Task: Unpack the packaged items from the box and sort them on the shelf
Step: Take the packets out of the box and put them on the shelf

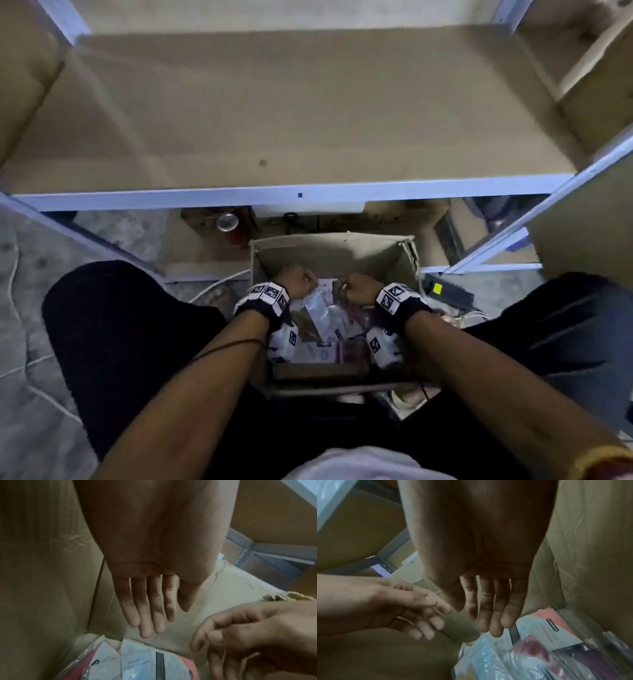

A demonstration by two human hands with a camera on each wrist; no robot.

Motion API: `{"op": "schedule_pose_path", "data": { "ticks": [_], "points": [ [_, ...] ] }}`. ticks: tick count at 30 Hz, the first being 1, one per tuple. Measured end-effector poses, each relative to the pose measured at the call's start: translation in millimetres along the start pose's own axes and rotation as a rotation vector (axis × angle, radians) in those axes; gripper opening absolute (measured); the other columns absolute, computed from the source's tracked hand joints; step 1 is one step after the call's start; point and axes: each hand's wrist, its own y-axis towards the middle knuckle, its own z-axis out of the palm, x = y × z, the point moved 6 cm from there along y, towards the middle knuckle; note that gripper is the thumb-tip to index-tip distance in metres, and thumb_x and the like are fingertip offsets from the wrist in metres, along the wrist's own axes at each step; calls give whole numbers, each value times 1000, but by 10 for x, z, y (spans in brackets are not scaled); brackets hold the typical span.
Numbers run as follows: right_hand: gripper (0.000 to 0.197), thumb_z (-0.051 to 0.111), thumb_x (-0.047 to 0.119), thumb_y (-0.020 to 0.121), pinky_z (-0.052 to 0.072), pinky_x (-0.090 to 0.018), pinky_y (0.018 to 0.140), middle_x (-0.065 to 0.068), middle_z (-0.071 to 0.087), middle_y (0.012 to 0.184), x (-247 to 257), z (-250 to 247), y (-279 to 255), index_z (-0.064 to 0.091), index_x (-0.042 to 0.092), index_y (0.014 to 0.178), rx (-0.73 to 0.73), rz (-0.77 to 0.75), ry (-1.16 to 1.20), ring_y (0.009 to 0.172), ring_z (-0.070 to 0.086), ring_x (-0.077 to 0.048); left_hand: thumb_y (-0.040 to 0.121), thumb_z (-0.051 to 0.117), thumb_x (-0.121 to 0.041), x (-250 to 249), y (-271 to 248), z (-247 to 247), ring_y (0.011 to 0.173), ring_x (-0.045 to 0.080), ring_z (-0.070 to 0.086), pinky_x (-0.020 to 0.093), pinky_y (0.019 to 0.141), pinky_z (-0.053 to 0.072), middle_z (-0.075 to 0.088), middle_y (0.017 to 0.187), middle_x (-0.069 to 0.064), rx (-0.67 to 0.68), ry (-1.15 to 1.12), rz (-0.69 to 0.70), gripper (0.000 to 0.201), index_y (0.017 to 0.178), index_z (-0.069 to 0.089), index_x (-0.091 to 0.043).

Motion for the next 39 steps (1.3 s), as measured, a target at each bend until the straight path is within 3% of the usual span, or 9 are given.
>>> {"op": "schedule_pose_path", "data": {
  "ticks": [3, 6, 9, 12, 16, 22, 31, 35, 39],
  "points": [
    [31, 47, 17, 95, 59, -36, 74, -18, 74, 105, -11, 68, 98, 71, 0, 105, 50, 22, 13, 84, 71, -29, 98, 56, -22, 13, 46, 38, 99, 31, 70, 38, 91, 56, 75, 105, 15, 2, -6, -21, 25, 104, 76, -8],
    [24, 47, 14, 97, 60, -44, 78, -20, 70, 106, -25, 222, 163, 68, 3, 94, 88, 30, -35, 87, 73, -36, 96, 57, -22, 41, 53, 82, 99, 30, 70, 35, 90, 55, 76, 105, 15, -9, -1, -43, 26, 98, 77, -7],
    [26, 48, 10, 98, 58, -40, 79, -24, 68, 113, -55, 402, 245, 69, -5, 105, 155, 50, -119, 92, 72, -36, 96, 58, -23, 95, 94, 72, 101, 30, 69, 35, 93, 53, 75, 105, 16, -16, -6, -66, 24, 88, 76, -9],
    [31, 49, 10, 98, 52, -39, 79, -26, 68, 116, -59, 597, 299, 67, -10, 113, 179, 64, -220, 105, 67, -38, 97, 58, -23, 138, 120, 73, 104, 29, 68, 36, 97, 51, 74, 109, 14, -22, -8, -70, 24, 102, 76, -9],
    [31, 54, 10, 98, 47, -37, 102, -20, 62, 130, -115, 902, 307, 63, -2, 125, 212, 57, -297, 121, 59, -34, 96, 57, -23, 167, 135, 87, 103, 30, 69, 33, 94, 52, 75, 107, 13, -28, 8, -58, 24, 100, 76, -8],
    [40, 57, 25, 99, 44, -36, 107, -17, 57, 138, -99, 1110, 307, 58, 4, 133, 275, 49, -392, 127, 55, -31, 95, 59, -21, 212, 127, 110, 102, 28, 69, 36, 93, 55, 75, 109, 9, -24, -30, -62, 22, 106, 75, -12],
    [42, 69, 25, 91, 52, -40, 99, -17, 63, 128, 38, 1237, 384, 62, 5, 127, 307, -52, -504, 117, 62, -32, 96, 58, -26, 269, 94, 70, 99, 27, 70, 37, 94, 54, 76, 102, 7, -30, -103, -65, 20, 102, 75, -15],
    [42, 64, 24, 95, 50, -34, 92, -15, 60, 133, 61, 1322, 380, 58, 5, 132, 348, -59, -522, 120, 61, -31, 97, 57, -29, 244, 80, 4, 96, 26, 71, 38, 95, 55, 77, 99, 7, -53, -131, -50, 23, 101, 74, -15],
    [42, 60, 19, 96, 48, -38, 99, -12, 60, 134, 53, 1151, 393, 55, 13, 137, 213, -51, -480, 121, 59, -30, 96, 57, -26, 253, 77, 8, 94, 27, 72, 37, 93, 56, 77, 99, 9, -64, -153, -50, 22, 102, 75, -14]
  ]
}}
